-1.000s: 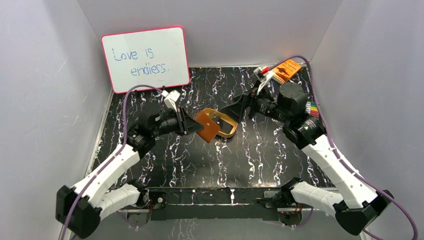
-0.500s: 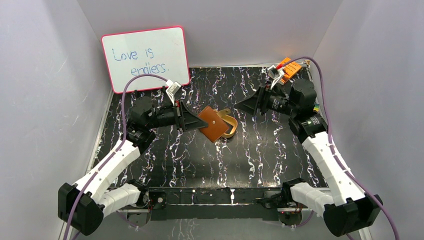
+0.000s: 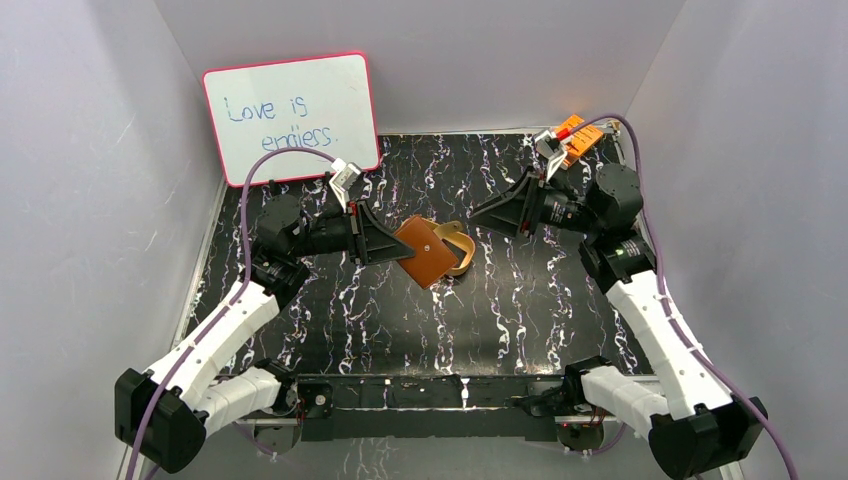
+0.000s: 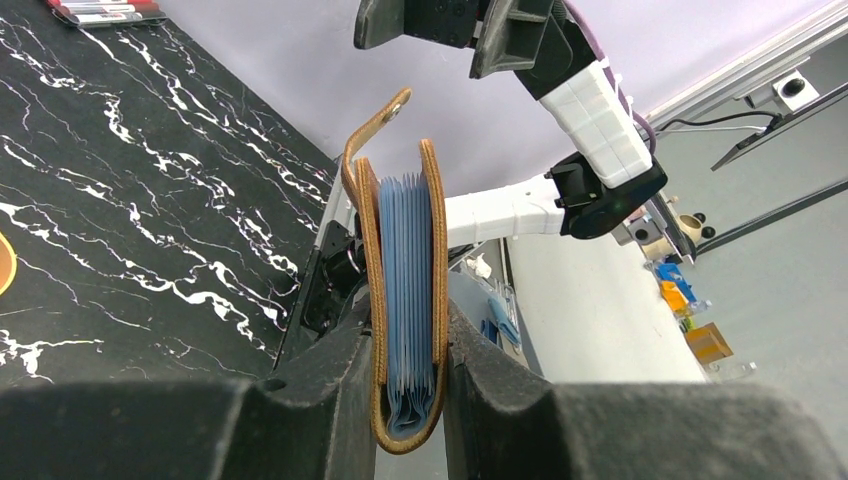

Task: Put the credit cards into the card holder
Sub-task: Close the card holder at the center of the board.

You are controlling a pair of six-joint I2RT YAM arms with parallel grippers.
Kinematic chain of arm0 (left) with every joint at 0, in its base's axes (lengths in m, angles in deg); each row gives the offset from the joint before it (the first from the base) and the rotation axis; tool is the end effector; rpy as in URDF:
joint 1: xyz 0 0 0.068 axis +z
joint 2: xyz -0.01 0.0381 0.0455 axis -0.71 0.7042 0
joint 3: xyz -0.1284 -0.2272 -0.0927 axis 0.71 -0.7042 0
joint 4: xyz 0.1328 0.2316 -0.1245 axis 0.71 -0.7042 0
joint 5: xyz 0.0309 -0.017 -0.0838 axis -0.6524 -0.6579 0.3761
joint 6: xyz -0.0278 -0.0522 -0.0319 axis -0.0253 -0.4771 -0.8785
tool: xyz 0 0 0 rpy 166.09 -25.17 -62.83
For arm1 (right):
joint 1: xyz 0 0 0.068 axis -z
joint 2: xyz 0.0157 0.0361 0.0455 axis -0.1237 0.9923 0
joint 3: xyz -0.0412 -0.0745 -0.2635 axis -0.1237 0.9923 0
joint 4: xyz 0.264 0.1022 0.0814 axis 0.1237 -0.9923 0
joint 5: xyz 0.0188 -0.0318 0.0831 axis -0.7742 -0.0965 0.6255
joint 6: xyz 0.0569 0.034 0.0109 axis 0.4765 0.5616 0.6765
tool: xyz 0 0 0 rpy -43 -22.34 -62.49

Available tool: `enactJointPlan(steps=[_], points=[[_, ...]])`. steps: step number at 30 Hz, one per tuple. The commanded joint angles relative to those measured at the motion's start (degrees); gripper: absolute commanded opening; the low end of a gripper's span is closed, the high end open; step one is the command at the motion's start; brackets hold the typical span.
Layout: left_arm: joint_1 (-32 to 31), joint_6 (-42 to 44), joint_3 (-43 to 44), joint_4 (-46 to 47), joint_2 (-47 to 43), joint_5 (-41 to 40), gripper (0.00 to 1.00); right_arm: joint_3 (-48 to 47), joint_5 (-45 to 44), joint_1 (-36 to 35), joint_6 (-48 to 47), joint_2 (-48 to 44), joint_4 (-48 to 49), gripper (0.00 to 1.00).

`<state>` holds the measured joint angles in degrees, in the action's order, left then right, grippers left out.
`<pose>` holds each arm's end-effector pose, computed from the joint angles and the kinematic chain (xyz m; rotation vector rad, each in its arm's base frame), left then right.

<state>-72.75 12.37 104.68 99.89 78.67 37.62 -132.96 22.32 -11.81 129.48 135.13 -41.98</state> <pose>0.2162 -0.1628 0.3682 0.6297 1.5908 -1.7403 0.2258 0.1221 0.4198 -0.5312 1.6011 1.4536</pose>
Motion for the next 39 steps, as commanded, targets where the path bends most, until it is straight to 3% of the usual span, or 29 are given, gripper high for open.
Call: enactJointPlan(steps=[1, 5, 17, 27, 31, 35, 39], points=[[-0.3, -1.3, 2.5, 3.3, -0.6, 1.7, 0.00, -0.8, 2.2, -0.7, 0.2, 0.7, 1.1, 0.57], [-0.5, -0.9, 3.2, 2.5, -0.5, 1.5, 0.00, -1.8, 2.5, -1.0, -1.3, 1.7, -1.8, 0.49], [-0.6, -1.3, 2.9, 2.9, -0.3, 0.9, 0.00, -3.2, 1.8, -2.6, -4.5, 2.8, -4.8, 0.50], [-0.5, -1.6, 2.5, 3.2, 0.1, 1.2, 0.00, -2.2, 2.0, -3.2, -2.6, 3.0, -3.2, 0.45], [-0.5, -2.4, 2.3, 4.0, 0.6, 1.7, 0.00, -1.5, 2.0, -3.3, -1.6, 3.1, -1.7, 0.39], [-0.6, -2.6, 2.3, 4.0, 0.7, 1.7, 0.00, -1.7, 1.9, -3.5, -1.3, 3.3, -1.2, 0.22], [-0.6, -2.9, 2.2, 4.3, 0.7, 1.7, 0.00, -1.7, 1.6, -3.5, -1.3, 3.0, -1.1, 0.22]])
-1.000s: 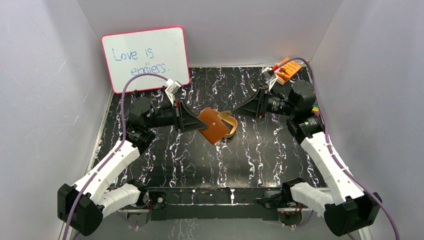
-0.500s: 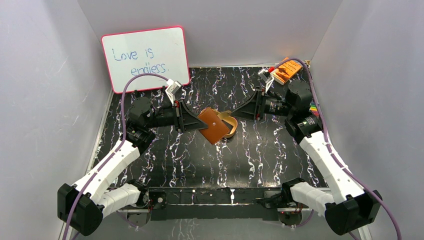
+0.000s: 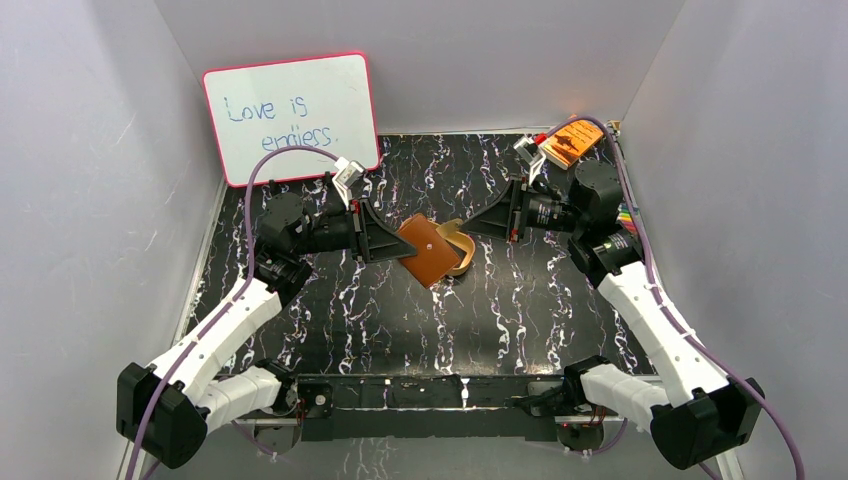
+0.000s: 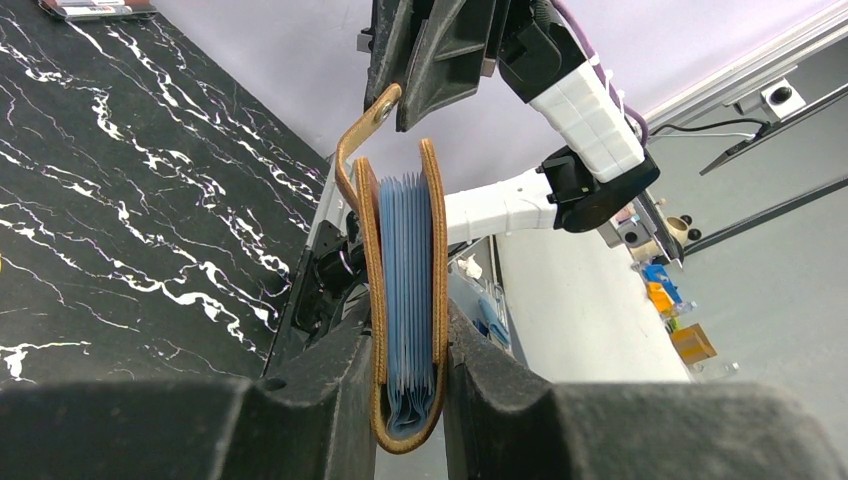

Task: Put the credit cards into the card holder
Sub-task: Close the card holder at the center of the board.

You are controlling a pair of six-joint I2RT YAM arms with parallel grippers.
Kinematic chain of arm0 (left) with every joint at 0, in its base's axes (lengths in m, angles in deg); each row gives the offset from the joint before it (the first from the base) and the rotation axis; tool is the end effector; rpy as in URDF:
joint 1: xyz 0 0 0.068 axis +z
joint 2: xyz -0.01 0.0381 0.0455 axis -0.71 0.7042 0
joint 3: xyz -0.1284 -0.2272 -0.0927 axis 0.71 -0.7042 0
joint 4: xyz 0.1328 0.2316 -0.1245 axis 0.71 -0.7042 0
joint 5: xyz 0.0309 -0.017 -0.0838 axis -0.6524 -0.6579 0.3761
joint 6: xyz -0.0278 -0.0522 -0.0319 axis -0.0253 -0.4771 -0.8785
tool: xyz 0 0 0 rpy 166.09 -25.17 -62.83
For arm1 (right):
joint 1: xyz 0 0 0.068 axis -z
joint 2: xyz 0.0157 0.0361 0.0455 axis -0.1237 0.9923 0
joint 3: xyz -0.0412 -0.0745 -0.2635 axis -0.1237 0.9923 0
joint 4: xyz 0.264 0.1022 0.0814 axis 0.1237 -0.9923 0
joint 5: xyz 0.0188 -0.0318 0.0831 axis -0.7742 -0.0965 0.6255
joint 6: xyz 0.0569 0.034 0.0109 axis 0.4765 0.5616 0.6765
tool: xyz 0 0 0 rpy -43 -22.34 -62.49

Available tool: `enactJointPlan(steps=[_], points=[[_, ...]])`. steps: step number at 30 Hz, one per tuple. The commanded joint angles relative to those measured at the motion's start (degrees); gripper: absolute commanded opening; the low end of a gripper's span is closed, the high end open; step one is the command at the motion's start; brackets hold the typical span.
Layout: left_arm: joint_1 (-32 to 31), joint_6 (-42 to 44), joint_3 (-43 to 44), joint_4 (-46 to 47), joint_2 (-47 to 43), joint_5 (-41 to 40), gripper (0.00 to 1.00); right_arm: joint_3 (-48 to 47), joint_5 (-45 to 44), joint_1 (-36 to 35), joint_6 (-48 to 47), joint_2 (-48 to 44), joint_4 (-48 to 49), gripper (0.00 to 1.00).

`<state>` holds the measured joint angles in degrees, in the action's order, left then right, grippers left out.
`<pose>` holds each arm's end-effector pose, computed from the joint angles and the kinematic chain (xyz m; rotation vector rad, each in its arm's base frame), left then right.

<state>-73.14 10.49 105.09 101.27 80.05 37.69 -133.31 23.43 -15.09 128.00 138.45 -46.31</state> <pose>0.2198 -0.1668 0.3673 0.6176 1.6018 -1.7684 0.2334 0.1416 0.4001 -0.5666 1.7139 1.5150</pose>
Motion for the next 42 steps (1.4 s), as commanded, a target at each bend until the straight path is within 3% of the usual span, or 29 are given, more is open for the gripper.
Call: enactJointPlan(steps=[1, 6, 11, 13, 16, 19, 21, 26, 31, 36, 42], points=[[-0.2, -1.0, 1.9, 3.0, -0.7, 1.6, 0.00, -1.3, 0.4, -0.2, 0.2, -0.4, 3.2, 0.25], [-0.3, -1.0, 1.9, 3.0, -0.6, 1.6, 0.00, -1.2, -0.1, -0.2, 0.8, -0.5, 3.8, 0.32], [-0.3, -1.0, 2.1, 3.0, -0.5, 1.5, 0.00, -1.4, -0.3, -0.3, 1.1, -0.3, 4.4, 0.28], [-0.4, -1.0, 2.0, 2.8, -0.5, 1.5, 0.00, -1.4, -0.3, -0.3, 1.4, -0.2, 4.7, 0.24], [-0.4, -1.0, 1.9, 2.7, -0.5, 1.5, 0.00, -1.3, 0.0, -0.3, 1.6, -0.1, 5.1, 0.02], [-0.4, -0.4, 2.3, 1.8, -0.4, 1.5, 0.00, -1.9, -0.4, -0.2, 0.8, -0.2, 4.0, 0.00], [-0.4, 0.4, 2.7, 0.5, -0.4, 1.5, 0.00, -3.8, -0.8, -0.3, -2.5, 0.0, 0.4, 0.00], [-0.5, 4.3, 5.2, -8.1, -0.5, -1.9, 0.00, -16.1, -4.6, -1.5, -19.2, 2.2, -20.2, 0.00], [-0.4, 7.0, 10.9, -21.8, 0.8, -13.6, 0.00, -24.9, -15.4, -8.4, -32.6, 5.3, -36.3, 0.00], [-0.5, 5.5, 16.9, -33.7, 3.5, -19.3, 0.00, -26.4, -22.3, -13.5, -36.5, 7.0, -38.7, 0.00], [-0.5, 2.6, 19.3, -35.0, 4.3, -18.4, 0.00, -24.1, -26.7, -17.4, -37.4, 8.2, -35.5, 0.00]])
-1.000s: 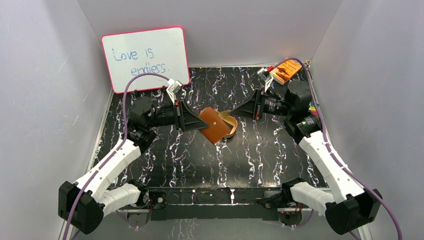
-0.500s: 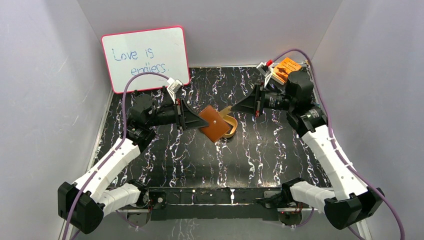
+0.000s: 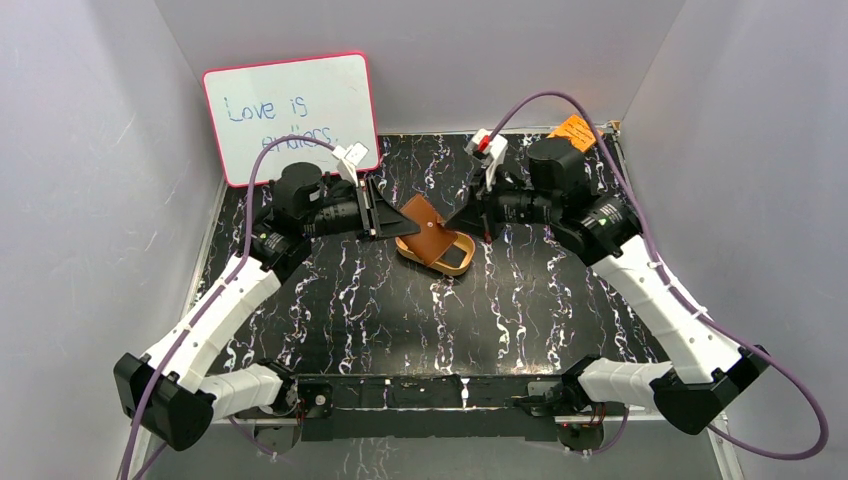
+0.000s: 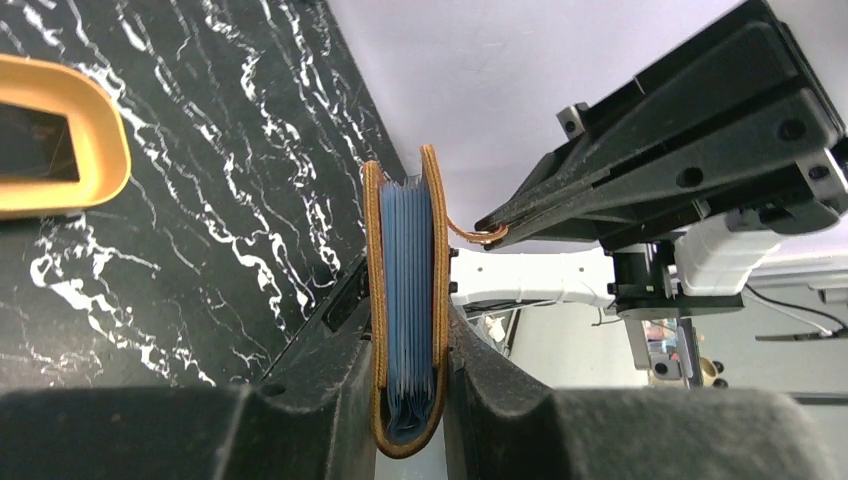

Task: Put the credit cards into the card holder
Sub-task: Close the card holder at the center of the board.

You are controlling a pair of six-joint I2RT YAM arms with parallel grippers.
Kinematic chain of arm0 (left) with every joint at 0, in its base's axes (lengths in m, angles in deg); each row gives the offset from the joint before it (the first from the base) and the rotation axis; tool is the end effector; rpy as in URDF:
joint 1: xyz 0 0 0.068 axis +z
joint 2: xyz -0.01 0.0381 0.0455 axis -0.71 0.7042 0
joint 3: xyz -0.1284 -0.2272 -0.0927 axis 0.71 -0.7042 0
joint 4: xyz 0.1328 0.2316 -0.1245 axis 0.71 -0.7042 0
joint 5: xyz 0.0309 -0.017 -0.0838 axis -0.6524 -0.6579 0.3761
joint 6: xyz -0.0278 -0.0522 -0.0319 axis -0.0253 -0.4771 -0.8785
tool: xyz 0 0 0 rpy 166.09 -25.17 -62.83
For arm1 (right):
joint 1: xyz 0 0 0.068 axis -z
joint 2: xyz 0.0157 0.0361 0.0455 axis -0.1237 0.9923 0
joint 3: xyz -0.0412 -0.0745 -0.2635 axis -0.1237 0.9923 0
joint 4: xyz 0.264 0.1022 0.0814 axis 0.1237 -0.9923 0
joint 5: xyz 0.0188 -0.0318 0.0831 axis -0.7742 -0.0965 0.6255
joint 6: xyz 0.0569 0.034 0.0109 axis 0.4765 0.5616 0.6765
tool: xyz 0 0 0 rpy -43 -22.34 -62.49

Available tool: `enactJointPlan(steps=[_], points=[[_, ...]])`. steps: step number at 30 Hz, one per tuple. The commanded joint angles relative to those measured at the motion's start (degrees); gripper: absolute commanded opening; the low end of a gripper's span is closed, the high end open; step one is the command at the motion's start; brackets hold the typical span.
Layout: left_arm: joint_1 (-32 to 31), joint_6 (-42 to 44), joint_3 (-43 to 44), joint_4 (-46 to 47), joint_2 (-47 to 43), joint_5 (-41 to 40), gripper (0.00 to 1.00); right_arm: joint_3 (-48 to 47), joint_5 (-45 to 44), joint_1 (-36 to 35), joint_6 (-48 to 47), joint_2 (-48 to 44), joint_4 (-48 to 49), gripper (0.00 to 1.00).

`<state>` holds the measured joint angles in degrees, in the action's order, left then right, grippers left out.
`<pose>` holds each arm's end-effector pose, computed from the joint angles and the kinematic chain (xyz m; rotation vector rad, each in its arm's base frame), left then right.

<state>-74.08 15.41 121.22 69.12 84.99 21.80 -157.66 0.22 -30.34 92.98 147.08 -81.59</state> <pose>0.2473 -0.1758 0.3947 0.2575 1.9233 -1.5628 0.2117 0.1959 0.4517 -0.9212 1.7655 0.9773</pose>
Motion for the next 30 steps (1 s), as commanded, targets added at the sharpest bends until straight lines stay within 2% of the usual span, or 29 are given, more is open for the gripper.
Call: enactJointPlan(steps=[1, 14, 30], points=[[0.5, -2.4, 3.2, -2.9, -0.7, -2.2, 0.00, 0.9, -3.9, -2.3, -1.8, -0.6, 1.2, 0.00], [-0.2, 0.2, 2.1, -3.1, -0.5, -1.3, 0.00, 6.9, -3.8, -2.5, 8.3, -0.6, 11.2, 0.00], [-1.1, 2.6, 2.3, -4.4, 0.0, -1.4, 0.00, 8.0, -3.6, -2.6, 11.6, 0.4, 12.8, 0.00]])
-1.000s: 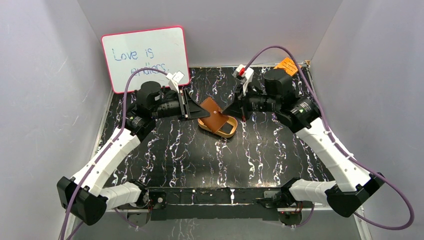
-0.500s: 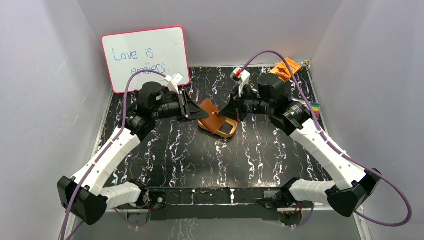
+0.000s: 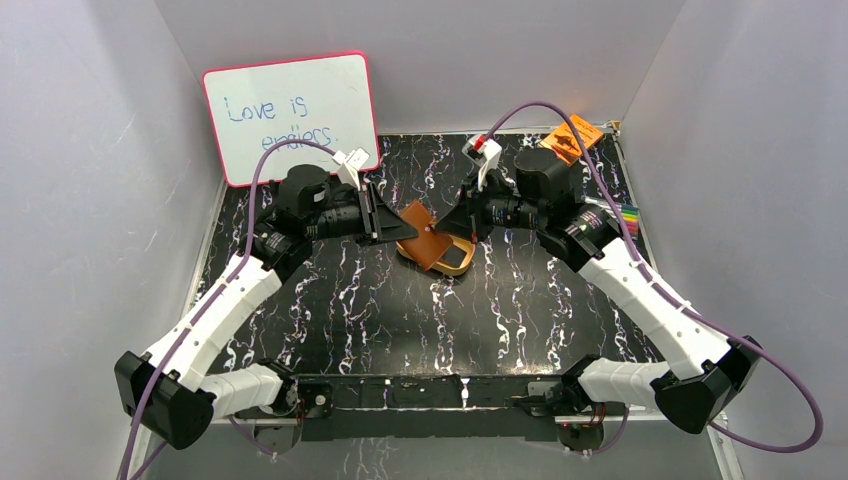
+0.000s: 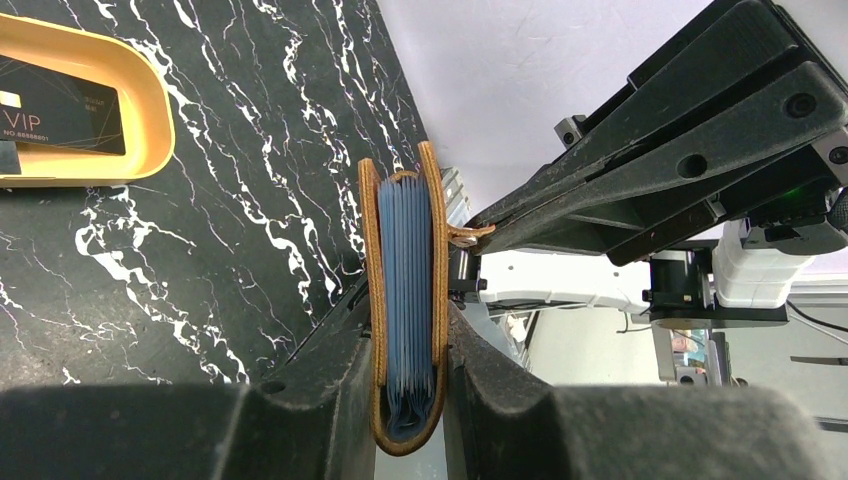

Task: Put the credit cards into the card holder
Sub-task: Close the card holder at the center of the board.

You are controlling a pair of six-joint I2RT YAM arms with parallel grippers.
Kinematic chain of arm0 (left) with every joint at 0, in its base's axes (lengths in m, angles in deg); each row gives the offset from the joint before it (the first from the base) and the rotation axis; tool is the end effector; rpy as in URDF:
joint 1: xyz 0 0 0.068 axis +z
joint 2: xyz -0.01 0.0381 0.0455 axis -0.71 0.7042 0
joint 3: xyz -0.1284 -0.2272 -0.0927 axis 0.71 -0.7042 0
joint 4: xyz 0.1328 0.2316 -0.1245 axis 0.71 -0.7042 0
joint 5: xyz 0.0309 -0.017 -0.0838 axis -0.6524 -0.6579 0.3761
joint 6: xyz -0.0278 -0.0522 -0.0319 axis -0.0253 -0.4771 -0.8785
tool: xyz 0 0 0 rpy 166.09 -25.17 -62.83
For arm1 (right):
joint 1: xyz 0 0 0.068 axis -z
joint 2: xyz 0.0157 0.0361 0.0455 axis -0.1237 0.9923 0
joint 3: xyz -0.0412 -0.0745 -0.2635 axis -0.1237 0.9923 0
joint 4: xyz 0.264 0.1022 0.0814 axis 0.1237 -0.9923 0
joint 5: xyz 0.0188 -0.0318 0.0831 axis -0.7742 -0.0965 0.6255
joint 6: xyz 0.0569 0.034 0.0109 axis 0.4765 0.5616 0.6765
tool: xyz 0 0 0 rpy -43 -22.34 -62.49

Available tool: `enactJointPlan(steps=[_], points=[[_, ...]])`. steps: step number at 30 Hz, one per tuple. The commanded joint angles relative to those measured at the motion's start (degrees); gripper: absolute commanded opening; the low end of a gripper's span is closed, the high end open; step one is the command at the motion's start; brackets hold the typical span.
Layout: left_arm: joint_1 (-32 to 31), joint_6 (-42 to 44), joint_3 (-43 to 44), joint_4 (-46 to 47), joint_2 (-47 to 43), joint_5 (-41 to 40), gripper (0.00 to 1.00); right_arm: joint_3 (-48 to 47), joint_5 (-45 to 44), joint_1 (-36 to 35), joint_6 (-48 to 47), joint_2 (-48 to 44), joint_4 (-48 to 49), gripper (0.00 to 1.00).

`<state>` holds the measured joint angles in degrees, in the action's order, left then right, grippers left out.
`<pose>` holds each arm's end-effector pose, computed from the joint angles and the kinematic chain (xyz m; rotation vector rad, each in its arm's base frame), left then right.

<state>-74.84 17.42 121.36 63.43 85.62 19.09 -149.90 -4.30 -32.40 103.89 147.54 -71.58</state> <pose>0.2481 -0.1786 0.3810 0.2166 2.0220 -1.4990 0.2232 0.2139 0.4176 -0.7406 1.8526 1.0501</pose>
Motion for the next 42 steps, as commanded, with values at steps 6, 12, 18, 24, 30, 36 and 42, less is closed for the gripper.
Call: enactJointPlan(steps=[6, 12, 18, 24, 30, 36, 42], points=[[-0.6, 0.6, 2.7, 1.2, -0.2, 1.2, 0.00, -0.5, 0.2, -1.3, 0.4, 0.7, 1.7, 0.00], [-0.8, 0.5, 3.1, 0.8, 0.0, 0.9, 0.00, -1.9, -1.5, -2.7, -0.7, 1.9, 0.1, 0.00], [-1.0, 0.6, 3.1, 0.5, 0.0, 0.7, 0.00, -2.0, -2.4, -3.5, -1.1, 2.2, -0.6, 0.00], [-1.0, 0.9, 3.1, 0.6, -0.3, 1.0, 0.00, -2.0, -3.5, -4.0, -1.7, 2.6, -1.4, 0.00], [-1.1, 0.9, 3.3, 0.7, -0.4, 1.3, 0.00, -2.6, -4.8, -5.1, -2.8, 3.4, -2.8, 0.00], [-1.1, 0.9, 3.7, 1.1, -0.4, 2.2, 0.00, -3.6, -7.0, -6.5, -4.0, 4.4, -4.4, 0.00], [-1.3, 0.7, 3.6, 1.6, -0.7, 2.7, 0.00, -3.7, -7.9, -6.9, -4.0, 4.7, -4.5, 0.00]])
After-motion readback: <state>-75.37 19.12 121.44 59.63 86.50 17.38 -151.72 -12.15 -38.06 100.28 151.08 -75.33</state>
